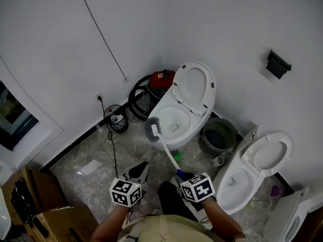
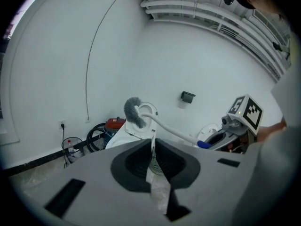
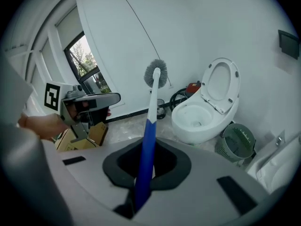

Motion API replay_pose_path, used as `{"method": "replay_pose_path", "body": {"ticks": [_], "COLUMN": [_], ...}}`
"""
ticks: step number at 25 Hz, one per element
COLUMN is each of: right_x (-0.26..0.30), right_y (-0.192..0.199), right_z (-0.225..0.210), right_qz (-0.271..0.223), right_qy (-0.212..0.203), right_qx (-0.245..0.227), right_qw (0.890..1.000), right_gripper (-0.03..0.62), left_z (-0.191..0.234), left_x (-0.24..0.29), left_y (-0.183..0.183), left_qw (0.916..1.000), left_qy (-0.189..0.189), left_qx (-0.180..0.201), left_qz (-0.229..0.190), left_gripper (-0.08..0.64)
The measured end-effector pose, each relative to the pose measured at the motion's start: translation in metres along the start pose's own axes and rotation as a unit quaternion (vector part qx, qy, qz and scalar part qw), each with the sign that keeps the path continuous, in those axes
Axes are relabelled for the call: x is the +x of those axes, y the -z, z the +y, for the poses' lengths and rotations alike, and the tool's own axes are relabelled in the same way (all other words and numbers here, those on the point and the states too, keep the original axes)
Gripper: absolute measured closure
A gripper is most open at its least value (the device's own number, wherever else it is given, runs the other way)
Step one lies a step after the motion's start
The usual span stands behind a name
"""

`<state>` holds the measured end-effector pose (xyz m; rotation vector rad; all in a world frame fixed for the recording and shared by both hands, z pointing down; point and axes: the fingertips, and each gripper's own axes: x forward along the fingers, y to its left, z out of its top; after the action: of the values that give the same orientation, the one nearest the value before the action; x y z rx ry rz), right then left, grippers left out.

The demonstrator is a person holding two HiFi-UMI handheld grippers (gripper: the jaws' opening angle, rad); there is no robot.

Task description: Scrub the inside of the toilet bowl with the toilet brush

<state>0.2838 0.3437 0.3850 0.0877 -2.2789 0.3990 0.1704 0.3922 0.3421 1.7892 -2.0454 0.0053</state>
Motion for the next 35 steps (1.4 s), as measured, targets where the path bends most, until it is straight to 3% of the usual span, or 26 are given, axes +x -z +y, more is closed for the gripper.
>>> {"method": "replay_pose_path", "body": {"ticks": [9,16,21,26,30,35], "right_x": [0.042,0.072,0.093,0.121,0.152,0.19], "right_y": [-0.065,-0.077,-0.079,-0.071,-0.056,-0.042], "right_z": [-0.11,-0.165,-0.193,-0.214,-0.226,-0.237], "right_qz": [0.05,0.081,0.1,0.138,0.189,0.238], "right_qy": [-0.018,-0.025,-0.023,-0.025,-0.017,-0.003], "right_qx": [-0.027,-0.009,0.008,0.019,0.032,0.079], "right_qw": [0.998,0.996,0.995,0.99,0.981,0.968], "right_gripper": [0.563,0.563,0.563,0.563,0.563,0.563], "left_z": [0.037,0.069,0.083,0.093,0.104,0.133], "left_x": [0.127,0.191,0.226,0.256,0.275,0.308], "left_y": [-0.042,-0.038,-0.031,-0.021,-0.012,0.001], "left_qw": [0.9997,0.9989,0.998,0.9974,0.9959,0.9918], "left_qy": [0.002,-0.018,0.0,0.016,0.035,0.057], "left_qx": [-0.02,-0.042,-0.057,-0.044,-0.007,0.016], "left_qz": [-0.013,0.005,0.027,0.055,0.083,0.114], "left_gripper": [0.526,0.526,0.526,0.529,0.528,0.528]}}
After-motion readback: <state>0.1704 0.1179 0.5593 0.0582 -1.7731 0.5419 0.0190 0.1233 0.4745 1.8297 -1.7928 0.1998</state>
